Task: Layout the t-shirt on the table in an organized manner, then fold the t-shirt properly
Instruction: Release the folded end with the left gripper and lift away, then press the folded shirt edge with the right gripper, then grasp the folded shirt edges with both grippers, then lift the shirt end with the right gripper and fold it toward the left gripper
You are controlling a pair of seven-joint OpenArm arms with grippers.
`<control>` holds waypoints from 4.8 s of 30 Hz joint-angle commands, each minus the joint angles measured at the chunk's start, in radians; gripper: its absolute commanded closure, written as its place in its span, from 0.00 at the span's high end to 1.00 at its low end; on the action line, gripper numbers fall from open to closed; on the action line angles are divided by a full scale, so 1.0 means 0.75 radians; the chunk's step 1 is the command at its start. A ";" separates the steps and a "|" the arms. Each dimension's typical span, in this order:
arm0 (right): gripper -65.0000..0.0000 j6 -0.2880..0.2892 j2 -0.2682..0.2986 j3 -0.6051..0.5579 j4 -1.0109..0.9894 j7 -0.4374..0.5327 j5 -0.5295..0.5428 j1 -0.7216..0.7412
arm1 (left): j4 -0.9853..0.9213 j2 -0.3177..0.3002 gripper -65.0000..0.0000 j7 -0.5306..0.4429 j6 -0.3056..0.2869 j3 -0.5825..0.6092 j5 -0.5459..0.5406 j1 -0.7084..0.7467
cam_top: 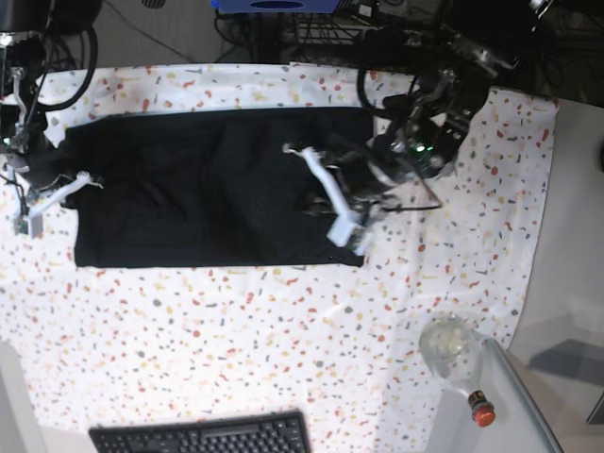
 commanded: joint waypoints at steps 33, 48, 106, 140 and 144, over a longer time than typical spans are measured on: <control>0.00 0.004 -0.137 -0.663 0.142 -0.098 0.023 -0.150 | -0.030 -0.052 0.00 -0.027 -0.487 -0.988 0.011 0.382; 0.68 0.088 -0.131 0.069 0.426 -0.284 0.116 -0.025 | -0.065 -0.030 0.00 -0.031 -0.487 -0.988 0.013 0.380; 0.00 0.719 -0.004 0.286 -0.497 -0.482 0.183 0.394 | -0.447 0.247 0.00 -0.297 -0.375 -0.392 0.478 0.112; 0.00 -0.119 -0.227 -0.618 0.311 -0.546 0.185 0.200 | -0.447 0.277 0.00 -0.289 -0.371 -0.204 0.478 0.016; 0.00 -0.162 -0.231 -0.667 0.199 -0.474 0.185 0.243 | -0.447 0.275 0.00 -0.289 -0.371 -0.212 0.478 0.016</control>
